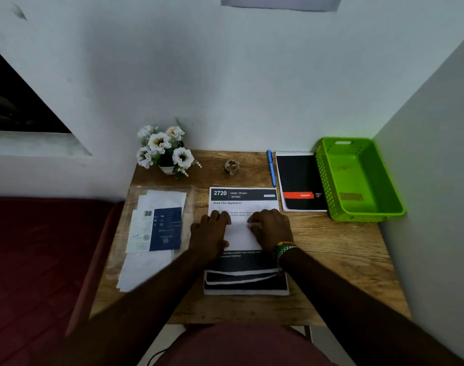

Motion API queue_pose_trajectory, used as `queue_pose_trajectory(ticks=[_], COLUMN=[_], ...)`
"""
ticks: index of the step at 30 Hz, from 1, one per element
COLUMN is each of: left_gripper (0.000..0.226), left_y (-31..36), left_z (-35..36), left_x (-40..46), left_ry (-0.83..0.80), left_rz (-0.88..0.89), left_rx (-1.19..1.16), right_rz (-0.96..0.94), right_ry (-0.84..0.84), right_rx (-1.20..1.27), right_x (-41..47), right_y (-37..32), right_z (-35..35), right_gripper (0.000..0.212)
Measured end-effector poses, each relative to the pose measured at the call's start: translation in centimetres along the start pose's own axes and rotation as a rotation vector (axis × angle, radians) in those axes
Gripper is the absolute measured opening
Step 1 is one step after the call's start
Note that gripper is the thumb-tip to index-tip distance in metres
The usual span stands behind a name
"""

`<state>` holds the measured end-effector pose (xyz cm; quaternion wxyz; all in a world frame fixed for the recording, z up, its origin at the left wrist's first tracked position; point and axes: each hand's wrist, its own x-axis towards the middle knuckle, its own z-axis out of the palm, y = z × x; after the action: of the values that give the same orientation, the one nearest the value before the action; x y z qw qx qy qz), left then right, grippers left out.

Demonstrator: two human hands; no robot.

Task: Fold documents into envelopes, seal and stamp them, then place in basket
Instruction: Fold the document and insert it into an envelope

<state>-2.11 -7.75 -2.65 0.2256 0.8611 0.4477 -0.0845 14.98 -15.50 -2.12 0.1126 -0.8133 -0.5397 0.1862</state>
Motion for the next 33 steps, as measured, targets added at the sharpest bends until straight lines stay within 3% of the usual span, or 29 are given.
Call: queue_pose_trajectory(ticks=[3, 6, 9, 17, 23, 33], left_gripper=[0.048, 0.023, 0.014, 0.015, 0.015, 0.017], left_y=[0.4, 1.7, 3.1, -0.6, -1.2, -1.6], left_z=[-0.3, -1.1, -1.8, -3.6, -3.0, -3.5], left_x=[-0.2, -0.1, 0.2, -0.3, 0.0, 0.4], left_ry=[0.016, 0.151, 0.269, 0.252, 0.221, 0.222], left_rz=[-0.014, 0.018, 0.052, 0.037, 0.115, 0.083], left_rx=[-0.012, -0.031, -0.043, -0.008, -0.280, -0.398], right_rz=[0.018, -0.019, -0.058, -0.028, 0.034, 0.021], right_ry=[-0.015, 0.032, 0.057, 0.090, 0.080, 0.145], right_rx=[0.049, 0.093, 0.131, 0.214, 0.267, 0.275], right_x=[0.6, 0.5, 0.4, 0.2, 0.6, 0.6], right_y=[0.0, -0.1, -0.6, 1.0, 1.1, 4.5], right_z=[-0.6, -0.7, -1.1, -2.3, -2.2, -3.4], right_gripper=[0.007, 0.006, 0.008, 0.011, 0.016, 0.007])
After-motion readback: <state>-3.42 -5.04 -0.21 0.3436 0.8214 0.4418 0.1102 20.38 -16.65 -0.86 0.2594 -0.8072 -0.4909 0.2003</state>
